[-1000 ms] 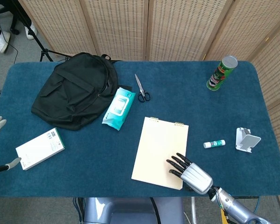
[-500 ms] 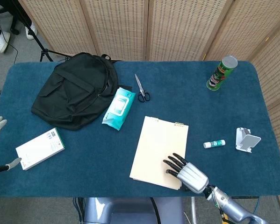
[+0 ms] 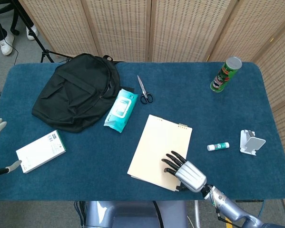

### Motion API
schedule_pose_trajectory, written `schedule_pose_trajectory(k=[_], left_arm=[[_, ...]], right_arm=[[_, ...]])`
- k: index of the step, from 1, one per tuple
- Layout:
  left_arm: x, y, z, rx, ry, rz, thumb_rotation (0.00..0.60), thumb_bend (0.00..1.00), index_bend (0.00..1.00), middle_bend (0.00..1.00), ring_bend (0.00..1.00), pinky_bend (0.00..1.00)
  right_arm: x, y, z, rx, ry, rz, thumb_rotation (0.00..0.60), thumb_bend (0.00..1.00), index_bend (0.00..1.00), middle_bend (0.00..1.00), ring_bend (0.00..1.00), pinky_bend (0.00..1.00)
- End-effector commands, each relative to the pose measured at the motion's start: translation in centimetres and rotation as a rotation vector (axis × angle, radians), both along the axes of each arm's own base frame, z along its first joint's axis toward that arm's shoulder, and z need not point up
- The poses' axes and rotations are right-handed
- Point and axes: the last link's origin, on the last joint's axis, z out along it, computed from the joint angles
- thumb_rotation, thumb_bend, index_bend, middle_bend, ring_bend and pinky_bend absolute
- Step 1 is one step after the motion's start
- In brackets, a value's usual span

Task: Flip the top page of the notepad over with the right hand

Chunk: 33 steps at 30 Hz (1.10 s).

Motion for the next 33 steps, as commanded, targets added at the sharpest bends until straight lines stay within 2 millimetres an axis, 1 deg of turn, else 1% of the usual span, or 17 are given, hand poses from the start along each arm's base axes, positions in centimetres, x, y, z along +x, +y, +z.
schedule_pose_trajectory(k=[1, 6, 10, 12, 16, 21, 24, 26, 29, 33], left_arm=[[0.0, 0.0, 0.0, -0.002, 0.001, -0.001, 0.6, 0.0, 0.0, 0.0, 0.0, 0.0], [0.0, 0.0, -0.1, -0.003, 0.001, -0.001, 0.6, 0.0, 0.0, 0.0, 0.0, 0.0], [0.0, 0.0, -0.1, -0.002, 0.0, 0.001, 0.6, 0.0, 0.0, 0.0, 0.0, 0.0], [0.0, 0.0, -0.1, -0.003, 0.0, 0.0, 0.6, 0.0, 0.0, 0.0, 0.0, 0.0], [0.0, 0.0, 0.0, -0.003, -0.001, 0.0, 0.6, 0.0, 0.0, 0.0, 0.0, 0.0], [0.0, 0.0, 0.0, -0.002, -0.002, 0.001, 0.6, 0.0, 0.0, 0.0, 0.0, 0.0], [0.0, 0.0, 0.0, -0.002, -0.003, 0.001, 0.6, 0.0, 0.0, 0.0, 0.0, 0.0], [0.0, 0.0, 0.1, 0.0, -0.007, 0.001, 0.6, 0.0, 0.0, 0.0, 0.0, 0.0], [-0.1, 0.0, 0.3, 0.002, -0.01, 0.002, 0.6, 0.0, 0.0, 0.0, 0.0, 0.0], [-0.2, 0.0, 0.3, 0.001, -0.012, 0.0, 0.6, 0.0, 0.0, 0.0, 0.0, 0.0]], right_arm=[[0.1, -0.3, -0.2, -0.009, -0.017, -0.006, 0.6, 0.07, 0.33, 0.16, 0.05, 0.04], [0.0, -0.7, -0.6, -0.031, -0.024, -0.004, 0.6, 0.15, 0.34, 0.16, 0.05, 0.04], [0.1, -1.3, -0.8, -0.046, -0.032, -0.007, 0.6, 0.17, 0.35, 0.17, 0.05, 0.04], [0.3, -1.8, -1.0, -0.055, -0.03, -0.009, 0.6, 0.19, 0.35, 0.17, 0.05, 0.04], [0.6, -2.3, -1.3, -0.059, -0.028, -0.008, 0.6, 0.2, 0.36, 0.17, 0.05, 0.04], [1.2, -2.8, -1.6, -0.066, -0.024, -0.008, 0.6, 0.25, 0.37, 0.17, 0.05, 0.04], [1.6, -3.2, -1.9, -0.067, -0.02, -0.012, 0.6, 0.26, 0.37, 0.17, 0.05, 0.04], [1.9, -3.7, -2.2, -0.068, 0.001, -0.009, 0.6, 0.29, 0.37, 0.17, 0.05, 0.04], [2.1, -3.9, -2.2, -0.066, 0.004, -0.014, 0.6, 0.35, 0.39, 0.17, 0.05, 0.04], [2.3, -4.0, -2.3, -0.059, 0.004, -0.016, 0.6, 0.53, 0.43, 0.17, 0.05, 0.04]])
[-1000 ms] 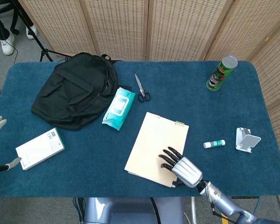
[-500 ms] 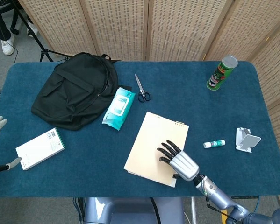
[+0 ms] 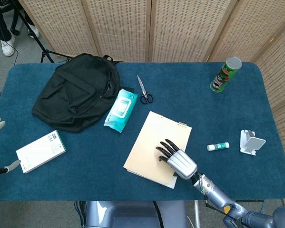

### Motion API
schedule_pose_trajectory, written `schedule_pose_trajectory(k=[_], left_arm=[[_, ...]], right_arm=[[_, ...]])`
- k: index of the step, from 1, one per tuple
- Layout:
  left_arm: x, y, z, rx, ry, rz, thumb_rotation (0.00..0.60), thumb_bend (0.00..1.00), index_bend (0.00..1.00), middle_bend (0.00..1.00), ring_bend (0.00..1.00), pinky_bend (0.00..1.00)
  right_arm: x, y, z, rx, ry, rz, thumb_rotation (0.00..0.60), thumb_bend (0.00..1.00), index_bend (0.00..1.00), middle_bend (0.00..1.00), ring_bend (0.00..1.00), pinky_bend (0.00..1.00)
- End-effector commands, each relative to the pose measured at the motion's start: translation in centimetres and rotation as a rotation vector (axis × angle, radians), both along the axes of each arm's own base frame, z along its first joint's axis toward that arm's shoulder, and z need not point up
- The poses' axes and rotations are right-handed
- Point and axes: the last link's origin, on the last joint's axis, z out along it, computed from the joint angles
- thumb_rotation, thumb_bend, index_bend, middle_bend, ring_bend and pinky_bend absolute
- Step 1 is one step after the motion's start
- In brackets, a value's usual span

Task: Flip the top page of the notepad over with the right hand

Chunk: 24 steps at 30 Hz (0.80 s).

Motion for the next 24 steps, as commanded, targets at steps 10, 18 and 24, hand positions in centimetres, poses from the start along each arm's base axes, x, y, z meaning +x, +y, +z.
schedule_pose_trajectory(k=[10, 18, 24], left_arm=[[-0.02, -0.04, 0.05, 0.001, -0.001, -0.002, 0.6, 0.0, 0.0, 0.0, 0.0, 0.0], [-0.05, -0.04, 0.07, 0.001, -0.001, -0.004, 0.6, 0.0, 0.0, 0.0, 0.0, 0.0], [-0.05, -0.05, 0.06, -0.001, 0.0, -0.005, 0.6, 0.0, 0.0, 0.0, 0.0, 0.0]], right_arm=[[0.61, -0.44, -0.13, 0.002, 0.002, -0.001, 0.6, 0.57, 0.43, 0.17, 0.05, 0.04], [0.82, -0.93, -0.02, -0.006, 0.01, -0.008, 0.6, 0.56, 0.51, 0.17, 0.05, 0.04], [0.95, -1.03, 0.08, -0.014, 0.009, -0.002, 0.6, 0.54, 0.55, 0.17, 0.05, 0.04]])
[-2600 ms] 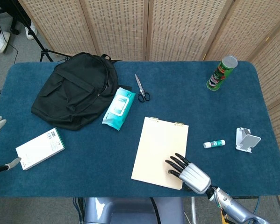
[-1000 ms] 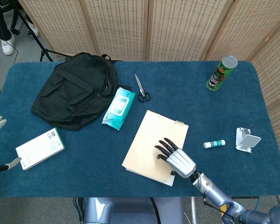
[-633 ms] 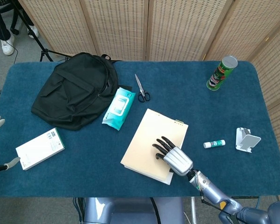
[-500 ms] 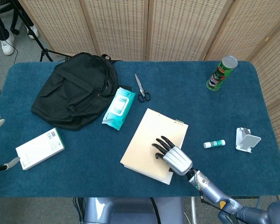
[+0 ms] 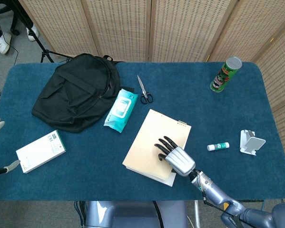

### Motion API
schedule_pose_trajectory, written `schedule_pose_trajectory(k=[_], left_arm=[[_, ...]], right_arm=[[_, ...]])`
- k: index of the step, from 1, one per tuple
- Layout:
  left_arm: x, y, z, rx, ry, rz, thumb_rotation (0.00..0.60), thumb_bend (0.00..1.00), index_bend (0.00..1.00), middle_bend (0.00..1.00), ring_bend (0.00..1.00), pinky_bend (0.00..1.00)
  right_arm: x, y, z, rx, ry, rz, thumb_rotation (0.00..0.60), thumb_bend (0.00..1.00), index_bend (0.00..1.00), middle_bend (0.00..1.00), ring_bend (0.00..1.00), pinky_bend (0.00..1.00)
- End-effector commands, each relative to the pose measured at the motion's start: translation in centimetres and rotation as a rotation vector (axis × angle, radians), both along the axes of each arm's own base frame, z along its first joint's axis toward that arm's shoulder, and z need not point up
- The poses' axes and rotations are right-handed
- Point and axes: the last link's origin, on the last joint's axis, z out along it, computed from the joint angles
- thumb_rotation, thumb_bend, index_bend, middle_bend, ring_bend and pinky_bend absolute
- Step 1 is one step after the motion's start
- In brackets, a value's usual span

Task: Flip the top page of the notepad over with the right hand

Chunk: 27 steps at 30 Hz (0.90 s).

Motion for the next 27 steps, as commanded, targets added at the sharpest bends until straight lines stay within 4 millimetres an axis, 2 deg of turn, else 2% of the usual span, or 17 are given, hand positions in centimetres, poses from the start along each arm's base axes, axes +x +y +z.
schedule_pose_trajectory(k=[1, 5, 8, 13, 16, 27], left_arm=[[0.01, 0.01, -0.03, -0.001, 0.001, 0.0, 0.6, 0.0, 0.0, 0.0, 0.0, 0.0], [0.04, 0.02, -0.07, -0.004, 0.001, 0.0, 0.6, 0.0, 0.0, 0.0, 0.0, 0.0], [0.04, 0.03, -0.08, -0.003, 0.002, 0.0, 0.6, 0.0, 0.0, 0.0, 0.0, 0.0], [0.04, 0.05, -0.07, -0.004, 0.001, 0.001, 0.6, 0.0, 0.0, 0.0, 0.0, 0.0], [0.05, 0.05, -0.09, -0.006, 0.001, 0.001, 0.6, 0.0, 0.0, 0.0, 0.0, 0.0], [0.02, 0.02, -0.04, -0.005, -0.001, 0.0, 0.6, 0.0, 0.0, 0.0, 0.0, 0.0]], right_arm=[[0.02, -0.02, -0.01, -0.002, 0.0, 0.001, 0.6, 0.54, 0.56, 0.17, 0.06, 0.04], [0.04, -0.03, -0.05, -0.006, -0.003, 0.001, 0.6, 0.56, 0.64, 0.17, 0.07, 0.04], [0.02, -0.08, -0.05, -0.009, -0.006, 0.0, 0.6, 0.61, 0.7, 0.17, 0.07, 0.05], [-0.02, -0.25, -0.02, -0.011, -0.011, -0.006, 0.6, 0.77, 0.75, 0.18, 0.07, 0.06], [-0.01, -0.24, 0.02, -0.008, -0.009, -0.008, 0.6, 0.83, 0.77, 0.18, 0.07, 0.06], [0.07, 0.41, 0.28, 0.013, 0.0, 0.004, 0.6, 0.85, 0.79, 0.18, 0.07, 0.06]])
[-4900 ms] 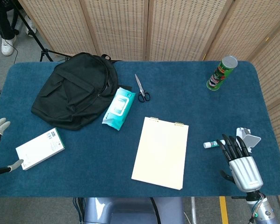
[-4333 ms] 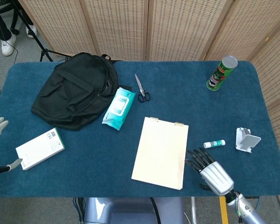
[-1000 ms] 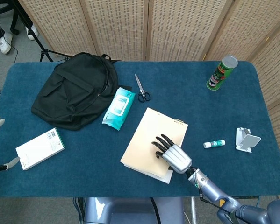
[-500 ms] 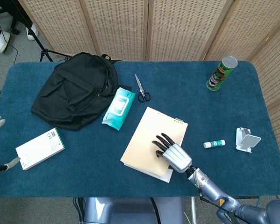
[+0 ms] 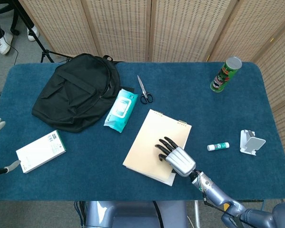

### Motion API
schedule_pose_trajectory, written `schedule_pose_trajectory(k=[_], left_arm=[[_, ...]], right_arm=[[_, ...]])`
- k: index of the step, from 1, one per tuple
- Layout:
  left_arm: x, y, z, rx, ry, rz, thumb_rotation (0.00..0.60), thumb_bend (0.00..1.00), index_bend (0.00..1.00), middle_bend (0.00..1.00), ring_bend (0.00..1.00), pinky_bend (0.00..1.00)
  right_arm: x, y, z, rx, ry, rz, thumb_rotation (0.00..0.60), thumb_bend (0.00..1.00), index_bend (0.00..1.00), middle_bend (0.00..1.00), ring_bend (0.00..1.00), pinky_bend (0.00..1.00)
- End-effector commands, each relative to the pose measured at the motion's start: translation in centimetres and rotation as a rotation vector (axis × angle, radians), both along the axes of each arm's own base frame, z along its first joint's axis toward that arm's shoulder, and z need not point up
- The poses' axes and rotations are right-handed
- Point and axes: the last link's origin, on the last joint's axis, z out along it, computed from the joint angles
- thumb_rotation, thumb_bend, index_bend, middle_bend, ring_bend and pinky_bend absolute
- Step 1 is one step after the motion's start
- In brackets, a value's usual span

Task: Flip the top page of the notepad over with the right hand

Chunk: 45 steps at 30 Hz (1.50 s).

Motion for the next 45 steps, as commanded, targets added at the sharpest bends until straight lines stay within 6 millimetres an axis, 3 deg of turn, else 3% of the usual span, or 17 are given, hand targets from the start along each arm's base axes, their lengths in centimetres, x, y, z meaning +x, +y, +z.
schedule_pose_trajectory(k=[1, 23, 34, 36, 45], left_arm=[[0.0, 0.0, 0.0, 0.0, -0.001, 0.0, 0.6, 0.0, 0.0, 0.0, 0.0, 0.0], [0.1, -0.1, -0.2, -0.001, 0.008, 0.0, 0.6, 0.0, 0.0, 0.0, 0.0, 0.0], [0.0, 0.0, -0.1, -0.003, 0.002, 0.003, 0.6, 0.0, 0.0, 0.0, 0.0, 0.0], [0.0, 0.0, 0.1, -0.003, -0.002, 0.002, 0.6, 0.0, 0.0, 0.0, 0.0, 0.0], [-0.2, -0.1, 0.3, -0.008, -0.01, 0.0, 0.6, 0.0, 0.0, 0.0, 0.0, 0.0]], right_arm=[[0.0, 0.2, 0.1, 0.009, 0.003, 0.006, 0.6, 0.85, 0.8, 0.18, 0.07, 0.06], [1.7, 1.9, 2.6, 0.116, -0.113, -0.011, 0.6, 0.88, 0.81, 0.2, 0.07, 0.06], [3.0, -4.3, 3.3, 0.023, -0.296, -0.351, 0.6, 0.88, 0.81, 0.2, 0.07, 0.06], [2.5, -5.9, 4.0, -0.036, -0.315, -0.425, 0.6, 0.88, 0.81, 0.2, 0.07, 0.06], [0.6, -8.8, 5.7, -0.154, -0.384, -0.645, 0.6, 0.88, 0.82, 0.2, 0.07, 0.06]])
